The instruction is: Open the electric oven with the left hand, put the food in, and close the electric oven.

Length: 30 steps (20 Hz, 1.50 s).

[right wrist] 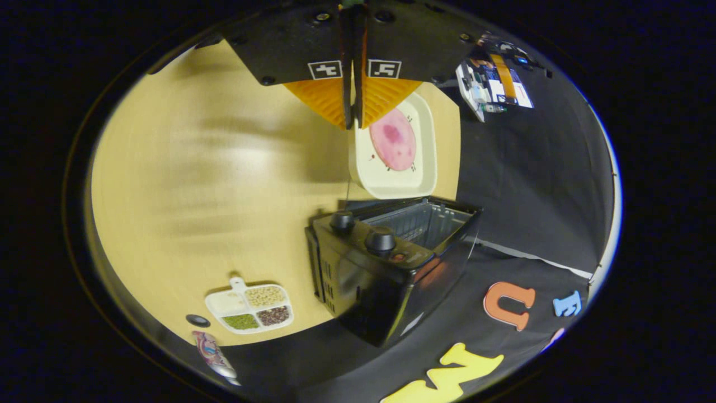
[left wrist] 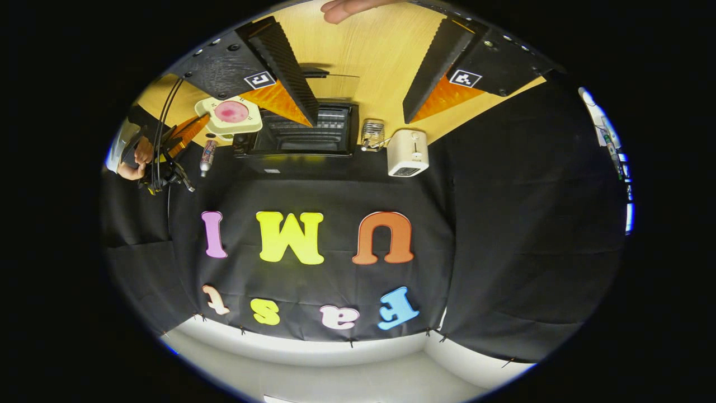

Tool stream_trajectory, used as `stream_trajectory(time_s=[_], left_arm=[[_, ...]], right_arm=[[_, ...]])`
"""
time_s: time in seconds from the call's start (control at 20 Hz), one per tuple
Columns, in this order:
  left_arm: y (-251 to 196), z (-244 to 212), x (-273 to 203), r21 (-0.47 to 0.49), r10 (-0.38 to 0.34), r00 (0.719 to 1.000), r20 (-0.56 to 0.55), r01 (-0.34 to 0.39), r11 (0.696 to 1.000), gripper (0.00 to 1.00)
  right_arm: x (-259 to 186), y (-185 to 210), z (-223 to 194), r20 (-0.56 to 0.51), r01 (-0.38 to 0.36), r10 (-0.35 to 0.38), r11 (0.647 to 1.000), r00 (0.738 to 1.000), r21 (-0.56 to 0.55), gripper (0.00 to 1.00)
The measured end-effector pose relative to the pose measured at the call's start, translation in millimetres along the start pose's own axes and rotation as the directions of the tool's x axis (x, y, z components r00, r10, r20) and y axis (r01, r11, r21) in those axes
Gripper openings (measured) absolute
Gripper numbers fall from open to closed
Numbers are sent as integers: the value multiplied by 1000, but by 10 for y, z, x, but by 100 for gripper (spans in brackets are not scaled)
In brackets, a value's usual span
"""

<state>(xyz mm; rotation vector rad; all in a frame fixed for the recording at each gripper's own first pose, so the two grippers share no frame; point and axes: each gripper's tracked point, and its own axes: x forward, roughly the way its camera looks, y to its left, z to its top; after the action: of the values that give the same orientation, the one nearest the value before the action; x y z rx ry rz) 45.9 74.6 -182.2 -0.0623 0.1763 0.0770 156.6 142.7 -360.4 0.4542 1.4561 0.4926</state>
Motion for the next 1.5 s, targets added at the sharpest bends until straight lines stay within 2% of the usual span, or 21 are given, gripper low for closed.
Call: stream_trajectory(time_s=[0.1, 0.15, 0.2, 0.25, 0.45, 0.6, 0.65, 0.75, 0.8, 0.85, 0.9, 1.05, 1.25, 1.35, 1.5], left_arm=[[135, -15, -35, -3, 16, 1000, -1, -16, 1000, 96], [174, -26, -37, -8, 18, 1000, -4, -18, 1000, 96], [202, -37, -42, -14, 20, 1000, -6, -20, 1000, 96], [233, -46, -53, -18, 22, 1000, -8, -22, 1000, 95], [302, -46, -73, -12, 31, 1000, -2, -31, 999, 94], [354, -67, -62, -3, 30, 1000, -8, -30, 1000, 94], [380, -86, -77, -3, 24, 1000, -11, -24, 1000, 94], [404, -94, -96, -5, 17, 1000, -14, -17, 1000, 94], [411, -104, -101, -5, 16, 1000, -17, -16, 1000, 94], [417, -107, -93, -5, 14, 1000, -19, -14, 1000, 94], [428, -114, -94, -5, 14, 1000, -22, -14, 1000, 94], [458, -152, -101, -3, 16, 999, -30, -16, 1000, 94], [451, -211, -120, -14, -5, 999, -51, 4, 1000, 94], [485, -220, -117, -13, -1, 999, -51, 1, 1000, 94], [497, -242, -117, -27, -18, 998, -57, 16, 1000, 94]], right_arm=[[208, 162, 10, -2, 2, -2, 1000, 1000, 13, 4], [324, 258, 20, 0, 1, -1, 1000, 1000, 31, 1], [445, 359, 42, 5, -9, 8, 998, 1000, 55, 4], [556, 445, 68, 16, -17, 15, 997, 1000, 79, 1], [919, 672, 271, 145, -5, -24, 981, 989, 195, 4], [1107, 787, 399, 231, -33, -42, 950, 972, 312, 4], [1143, 807, 448, 265, -49, -47, 937, 963, 345, 1], [1196, 858, 568, 335, -94, -50, 911, 941, 401, 4], [1223, 888, 630, 368, -115, -54, 900, 928, 421, 1], [1234, 910, 690, 400, -132, -61, 890, 914, 437, 4], [1252, 913, 750, 426, -139, -77, 881, 901, 453, 1], [1280, 888, 929, 503, -168, -119, 856, 856, 489, 4], [1407, 926, 1122, 553, -184, -167, 833, 816, 522, 1], [1449, 955, 1220, 582, -213, -172, 819, 795, 533, 6], [1539, 957, 1349, 614, -215, -180, 831, 769, 513, 6]])
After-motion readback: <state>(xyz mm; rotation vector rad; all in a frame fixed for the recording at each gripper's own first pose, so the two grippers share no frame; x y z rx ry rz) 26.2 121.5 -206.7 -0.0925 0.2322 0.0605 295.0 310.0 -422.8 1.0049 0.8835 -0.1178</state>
